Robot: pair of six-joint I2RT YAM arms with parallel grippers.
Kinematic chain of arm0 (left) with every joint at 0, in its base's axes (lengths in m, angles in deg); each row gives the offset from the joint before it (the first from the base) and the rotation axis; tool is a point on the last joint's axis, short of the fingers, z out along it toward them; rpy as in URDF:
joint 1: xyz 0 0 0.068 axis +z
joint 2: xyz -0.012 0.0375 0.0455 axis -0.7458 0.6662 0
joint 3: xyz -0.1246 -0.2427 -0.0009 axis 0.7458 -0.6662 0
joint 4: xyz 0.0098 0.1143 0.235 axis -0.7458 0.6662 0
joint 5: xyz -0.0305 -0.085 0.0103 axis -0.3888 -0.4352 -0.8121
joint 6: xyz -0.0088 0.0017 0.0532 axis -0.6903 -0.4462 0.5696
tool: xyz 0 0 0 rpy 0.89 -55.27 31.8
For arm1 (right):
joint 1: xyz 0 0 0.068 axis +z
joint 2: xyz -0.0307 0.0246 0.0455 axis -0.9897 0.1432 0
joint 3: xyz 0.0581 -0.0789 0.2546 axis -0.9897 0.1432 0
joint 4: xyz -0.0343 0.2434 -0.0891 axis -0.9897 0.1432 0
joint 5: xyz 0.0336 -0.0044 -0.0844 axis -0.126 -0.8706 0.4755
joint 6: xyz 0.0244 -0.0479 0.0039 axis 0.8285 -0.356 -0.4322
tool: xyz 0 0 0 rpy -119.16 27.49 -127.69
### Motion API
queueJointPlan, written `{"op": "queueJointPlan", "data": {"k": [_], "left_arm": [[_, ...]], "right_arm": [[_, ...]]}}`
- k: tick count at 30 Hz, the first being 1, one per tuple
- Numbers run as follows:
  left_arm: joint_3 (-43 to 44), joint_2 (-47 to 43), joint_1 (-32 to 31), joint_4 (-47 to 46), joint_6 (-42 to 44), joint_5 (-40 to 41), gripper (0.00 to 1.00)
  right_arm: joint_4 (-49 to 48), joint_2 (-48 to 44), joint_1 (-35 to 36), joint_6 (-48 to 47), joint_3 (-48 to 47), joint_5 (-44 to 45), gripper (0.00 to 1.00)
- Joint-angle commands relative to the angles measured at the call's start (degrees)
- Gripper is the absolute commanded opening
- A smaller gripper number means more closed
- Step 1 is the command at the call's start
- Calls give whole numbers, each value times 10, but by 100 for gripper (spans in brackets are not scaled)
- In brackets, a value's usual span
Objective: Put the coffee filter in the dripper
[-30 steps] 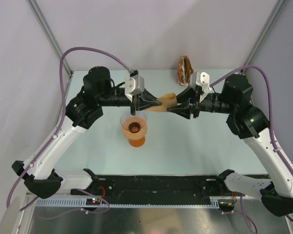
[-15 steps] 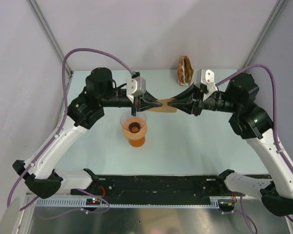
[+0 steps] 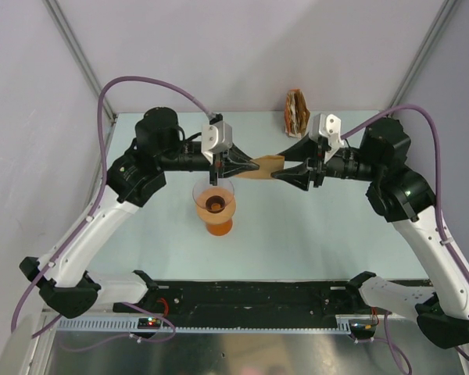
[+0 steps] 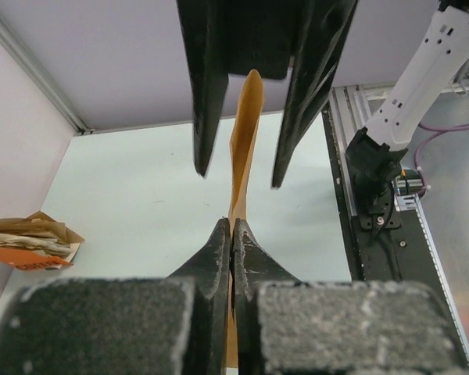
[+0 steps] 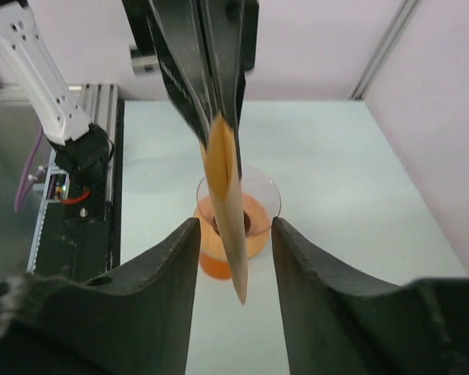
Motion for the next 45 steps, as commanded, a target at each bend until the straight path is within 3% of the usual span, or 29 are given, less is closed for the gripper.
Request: {"op": "queueJointPlan", "data": {"k": [1,4,6,8,10,12,15,17,19,26,38,45], "left_arm": [[34,-3,3,-10,-15,2,0],[36,-5,3,-10,-16,-1,0],[36,-5,3,-10,-15,0,0],[35,-7,3,-10,-16,1,0],[33,-9,3,-10,-18,5,3],[31,-15,3,-9,-21,11,20],[25,-36,9,-9,-26,24,55],[21,-53,27,-10,-32,13,68],[24,-64,53,-10,-45,-1,73],[33,-57,94,-10,-60,-22,71],[14,-27,33,-10,-10,-3,68],[0,-8,-1,-7,1,8,49]], "right_arm": [[42,-11,-9,-29,32,7,42],[52,-7,-10,-43,42,8,35],[56,-4,-10,-50,44,4,25],[53,-4,-10,-56,44,0,8],[48,-4,-12,-59,44,-4,2],[45,-4,-15,-63,45,-13,1],[44,-7,-26,-72,46,-28,0],[45,-11,-32,-78,48,-37,0],[46,-16,-36,-86,51,-44,0],[39,-22,-34,-96,59,-73,0],[31,-18,6,-93,56,-64,0],[26,-10,20,-84,52,-57,0]]}}
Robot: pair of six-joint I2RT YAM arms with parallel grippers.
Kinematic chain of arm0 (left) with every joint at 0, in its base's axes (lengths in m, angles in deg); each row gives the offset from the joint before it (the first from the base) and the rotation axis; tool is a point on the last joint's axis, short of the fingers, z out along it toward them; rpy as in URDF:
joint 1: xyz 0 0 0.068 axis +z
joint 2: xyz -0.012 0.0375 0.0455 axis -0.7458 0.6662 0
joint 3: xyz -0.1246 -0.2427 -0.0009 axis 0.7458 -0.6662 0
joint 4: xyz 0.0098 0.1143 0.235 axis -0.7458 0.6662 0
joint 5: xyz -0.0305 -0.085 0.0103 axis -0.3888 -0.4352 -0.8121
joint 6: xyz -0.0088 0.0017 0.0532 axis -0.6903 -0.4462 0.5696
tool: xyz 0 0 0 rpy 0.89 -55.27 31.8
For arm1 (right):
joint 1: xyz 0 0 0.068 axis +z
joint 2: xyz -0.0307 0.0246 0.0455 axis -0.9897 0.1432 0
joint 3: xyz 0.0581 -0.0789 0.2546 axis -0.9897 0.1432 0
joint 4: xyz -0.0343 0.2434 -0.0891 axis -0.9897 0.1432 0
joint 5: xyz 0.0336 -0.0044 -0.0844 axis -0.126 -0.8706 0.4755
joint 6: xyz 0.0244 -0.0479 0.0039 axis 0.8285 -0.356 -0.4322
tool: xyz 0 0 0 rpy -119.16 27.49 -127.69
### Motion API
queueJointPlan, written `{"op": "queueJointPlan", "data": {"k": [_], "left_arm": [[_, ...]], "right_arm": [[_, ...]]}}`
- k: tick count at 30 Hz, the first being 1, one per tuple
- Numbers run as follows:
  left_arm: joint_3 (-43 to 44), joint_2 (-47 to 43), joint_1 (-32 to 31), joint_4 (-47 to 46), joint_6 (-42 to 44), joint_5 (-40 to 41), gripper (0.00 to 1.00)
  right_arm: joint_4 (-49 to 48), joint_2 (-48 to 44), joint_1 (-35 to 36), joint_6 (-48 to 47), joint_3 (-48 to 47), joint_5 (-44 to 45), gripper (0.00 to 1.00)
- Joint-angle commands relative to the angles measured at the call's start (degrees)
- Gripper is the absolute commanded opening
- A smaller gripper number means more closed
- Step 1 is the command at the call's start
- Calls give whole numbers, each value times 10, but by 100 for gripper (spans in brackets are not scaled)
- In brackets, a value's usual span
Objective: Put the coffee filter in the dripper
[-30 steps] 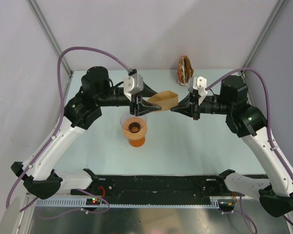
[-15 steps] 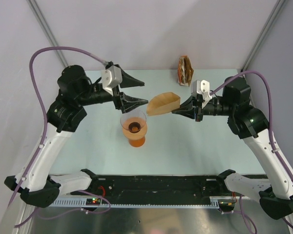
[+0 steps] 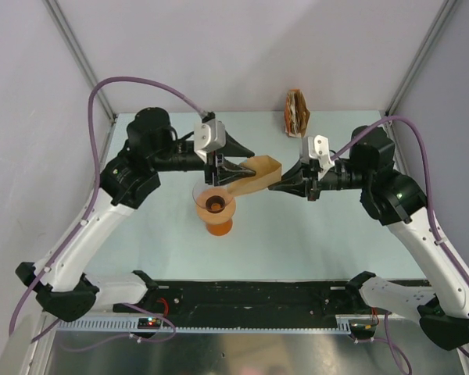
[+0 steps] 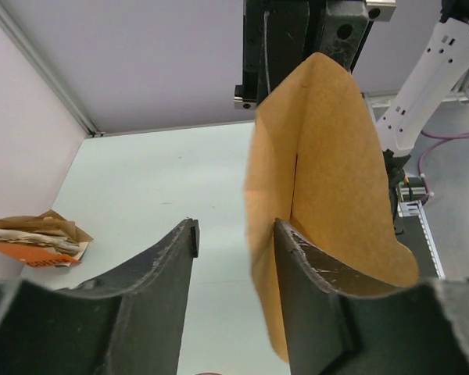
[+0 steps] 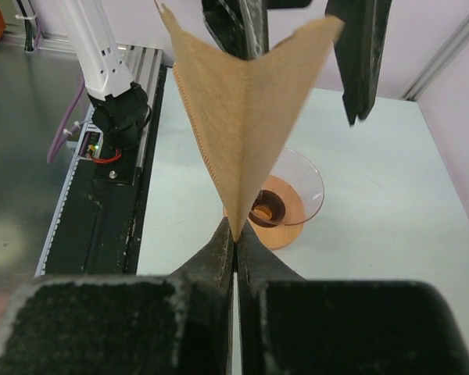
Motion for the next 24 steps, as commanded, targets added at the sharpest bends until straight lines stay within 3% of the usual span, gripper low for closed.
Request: {"op": "queueJointPlan", "data": {"k": [1,3,5,6,8,12,14,17,24], "left_arm": [[-7,15,-19,-7,13,8,47],[-10,20,-24,-7,8,7,42],[-10,23,-26,-7,-5,8,27],[-7,24,-26,-7,-13,12,14],[7,30,-22,-7,-49,20,4],[44,53,16,-25,-194,33,0],[51,67,42,-58,-283,28,0],[56,84,62,-84,-379,23,0],[65,94,69,-92,-435,24,0]], "right_arm": [[-23,4,7,7,-8,5,0],[-22,6,7,14,-12,8,0],[-22,8,5,21,-14,12,1],[-23,8,3,27,-15,15,6],[-25,7,-2,40,-15,37,25],[-29,-10,-20,36,6,129,67],[-62,-27,-18,28,33,185,82],[-106,-38,16,-7,58,273,91],[-213,-11,72,-67,68,421,96]]}}
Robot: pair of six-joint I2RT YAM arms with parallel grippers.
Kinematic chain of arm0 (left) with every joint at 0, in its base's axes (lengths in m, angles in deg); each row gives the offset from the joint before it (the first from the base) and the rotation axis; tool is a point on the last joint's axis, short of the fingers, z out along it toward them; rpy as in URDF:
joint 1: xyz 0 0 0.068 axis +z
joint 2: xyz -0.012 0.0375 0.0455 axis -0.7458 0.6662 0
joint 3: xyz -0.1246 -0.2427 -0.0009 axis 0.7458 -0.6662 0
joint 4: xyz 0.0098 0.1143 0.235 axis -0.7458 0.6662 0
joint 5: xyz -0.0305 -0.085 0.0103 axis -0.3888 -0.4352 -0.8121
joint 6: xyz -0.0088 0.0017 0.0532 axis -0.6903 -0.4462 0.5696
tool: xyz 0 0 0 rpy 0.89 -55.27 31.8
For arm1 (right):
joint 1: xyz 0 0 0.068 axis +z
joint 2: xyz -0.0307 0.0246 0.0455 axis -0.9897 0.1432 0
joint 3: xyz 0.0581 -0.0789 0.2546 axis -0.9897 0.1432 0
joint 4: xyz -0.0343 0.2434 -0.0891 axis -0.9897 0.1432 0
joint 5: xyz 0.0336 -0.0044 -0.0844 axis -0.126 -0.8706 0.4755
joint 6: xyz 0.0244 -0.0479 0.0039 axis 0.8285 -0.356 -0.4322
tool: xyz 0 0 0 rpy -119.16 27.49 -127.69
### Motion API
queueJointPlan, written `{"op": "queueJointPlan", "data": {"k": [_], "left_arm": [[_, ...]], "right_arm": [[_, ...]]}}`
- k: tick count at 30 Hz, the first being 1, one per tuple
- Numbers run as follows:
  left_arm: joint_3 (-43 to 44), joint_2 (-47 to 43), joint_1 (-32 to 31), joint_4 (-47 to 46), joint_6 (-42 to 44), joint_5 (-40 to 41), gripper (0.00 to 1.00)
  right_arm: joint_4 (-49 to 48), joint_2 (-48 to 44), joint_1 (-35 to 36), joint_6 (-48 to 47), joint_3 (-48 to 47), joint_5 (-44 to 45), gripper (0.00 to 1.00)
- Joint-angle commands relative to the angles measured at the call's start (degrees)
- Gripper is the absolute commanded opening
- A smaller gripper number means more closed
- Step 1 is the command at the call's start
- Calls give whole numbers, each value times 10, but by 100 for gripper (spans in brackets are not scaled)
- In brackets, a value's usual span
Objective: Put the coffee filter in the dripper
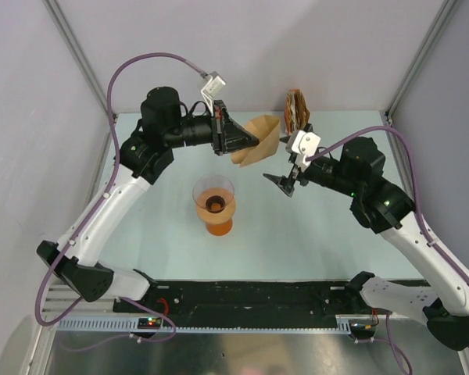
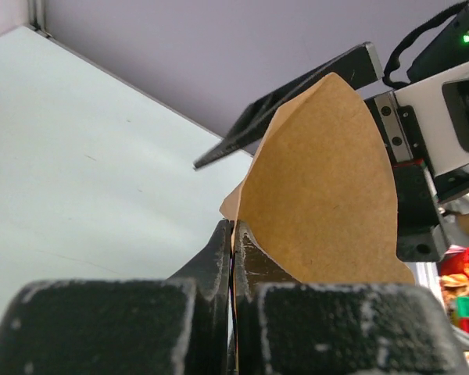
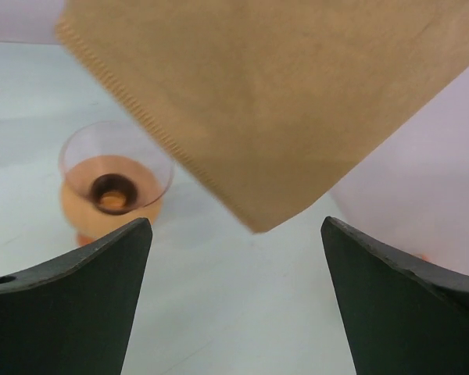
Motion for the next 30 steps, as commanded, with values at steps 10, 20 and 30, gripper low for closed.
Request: {"op": "queueJointPlan", "data": {"k": [10,20,30], "left_arm": [[25,-6,4,-31,-89,8,0],[23,-6,5,-31,-90,4,0],[6,-30,-10,-31,-11,-16,23]], "right_arm": [[-163,29,40,-62,0,108,76],[-131,1,32,-58,1,49,47],[-91,-12,8,-35,2,-49,40]]}}
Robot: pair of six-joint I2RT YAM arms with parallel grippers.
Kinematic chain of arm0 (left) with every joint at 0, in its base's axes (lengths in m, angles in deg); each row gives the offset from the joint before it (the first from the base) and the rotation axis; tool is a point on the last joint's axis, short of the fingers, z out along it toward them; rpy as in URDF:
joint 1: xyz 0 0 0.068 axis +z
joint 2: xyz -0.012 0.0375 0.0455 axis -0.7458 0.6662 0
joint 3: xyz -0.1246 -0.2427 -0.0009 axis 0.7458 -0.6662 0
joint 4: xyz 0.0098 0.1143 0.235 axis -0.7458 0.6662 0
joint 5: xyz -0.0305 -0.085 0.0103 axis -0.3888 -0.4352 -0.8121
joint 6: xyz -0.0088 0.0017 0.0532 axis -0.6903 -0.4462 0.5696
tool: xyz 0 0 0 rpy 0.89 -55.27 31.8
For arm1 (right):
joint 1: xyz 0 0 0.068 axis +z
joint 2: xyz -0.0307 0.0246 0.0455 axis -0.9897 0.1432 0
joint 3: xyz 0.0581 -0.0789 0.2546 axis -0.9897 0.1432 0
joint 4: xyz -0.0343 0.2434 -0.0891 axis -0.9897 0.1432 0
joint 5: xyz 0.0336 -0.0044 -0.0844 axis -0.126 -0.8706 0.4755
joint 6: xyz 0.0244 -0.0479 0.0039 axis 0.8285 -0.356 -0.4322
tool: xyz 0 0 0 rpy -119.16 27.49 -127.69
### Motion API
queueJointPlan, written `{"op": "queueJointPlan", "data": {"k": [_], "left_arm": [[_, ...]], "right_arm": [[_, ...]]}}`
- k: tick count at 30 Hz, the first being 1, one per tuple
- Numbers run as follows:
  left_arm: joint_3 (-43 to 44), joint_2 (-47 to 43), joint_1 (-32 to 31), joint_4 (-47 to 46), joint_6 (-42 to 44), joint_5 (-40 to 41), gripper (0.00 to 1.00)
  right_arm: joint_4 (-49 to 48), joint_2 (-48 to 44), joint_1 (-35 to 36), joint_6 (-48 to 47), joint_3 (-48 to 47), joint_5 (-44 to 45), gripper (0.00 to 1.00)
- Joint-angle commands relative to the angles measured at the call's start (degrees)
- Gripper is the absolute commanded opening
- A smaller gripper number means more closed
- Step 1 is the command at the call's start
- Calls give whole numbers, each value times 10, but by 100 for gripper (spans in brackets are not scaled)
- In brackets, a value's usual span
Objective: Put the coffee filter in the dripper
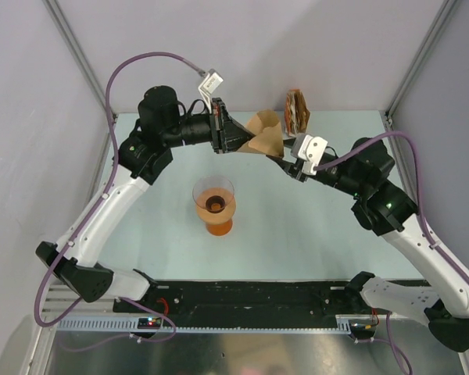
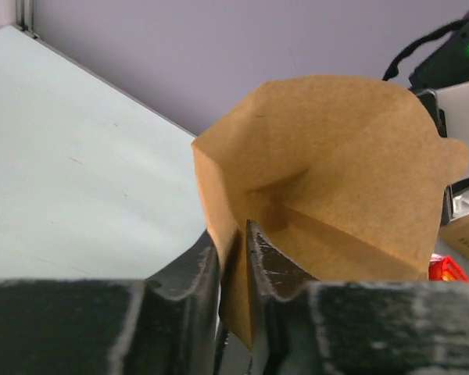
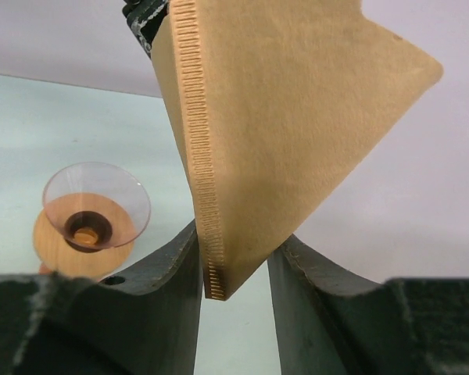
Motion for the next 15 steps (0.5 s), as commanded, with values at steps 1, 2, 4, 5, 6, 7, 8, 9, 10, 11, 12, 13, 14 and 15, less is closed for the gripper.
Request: {"op": "queueJointPlan", "data": {"k": [1,2,4,5,6,7,8,9,10,11,12,13,14,15], "left_arm": [[-4,-39,-15,-17,75,-17,27],[-10,-45,-21,-17,92,-19,30],[-22,-58,-28,-17,127,-20,34],[-25,-63,-31,-17,140,-20,35],[-28,-66,-33,-17,150,-19,37],[-30,-67,-34,-17,155,-21,38],[-30,-67,-34,-17,160,-23,39],[-31,-68,-35,-16,163,-25,41],[-30,-68,-35,-16,166,-28,43],[-30,-67,-35,-17,169,-31,45],[-29,-66,-35,-17,171,-33,47],[-29,-66,-35,-16,173,-35,48],[-29,-65,-35,-17,175,-37,49],[-28,-64,-35,-17,176,-40,49]], "right_arm": [[10,-10,-16,25,0,-69,40],[12,-10,-19,28,0,-85,39],[16,-11,-26,36,0,-109,39],[18,-11,-31,39,0,-120,39],[19,-11,-33,43,0,-133,38],[20,-12,-36,49,0,-143,37],[20,-13,-39,54,0,-156,37],[21,-14,-42,60,0,-167,37],[21,-15,-45,64,0,-178,37],[21,-16,-48,69,0,-189,37],[21,-17,-50,74,0,-196,36],[21,-18,-51,77,0,-204,36],[22,-19,-53,79,0,-209,36],[23,-20,-54,81,0,-214,35]]}}
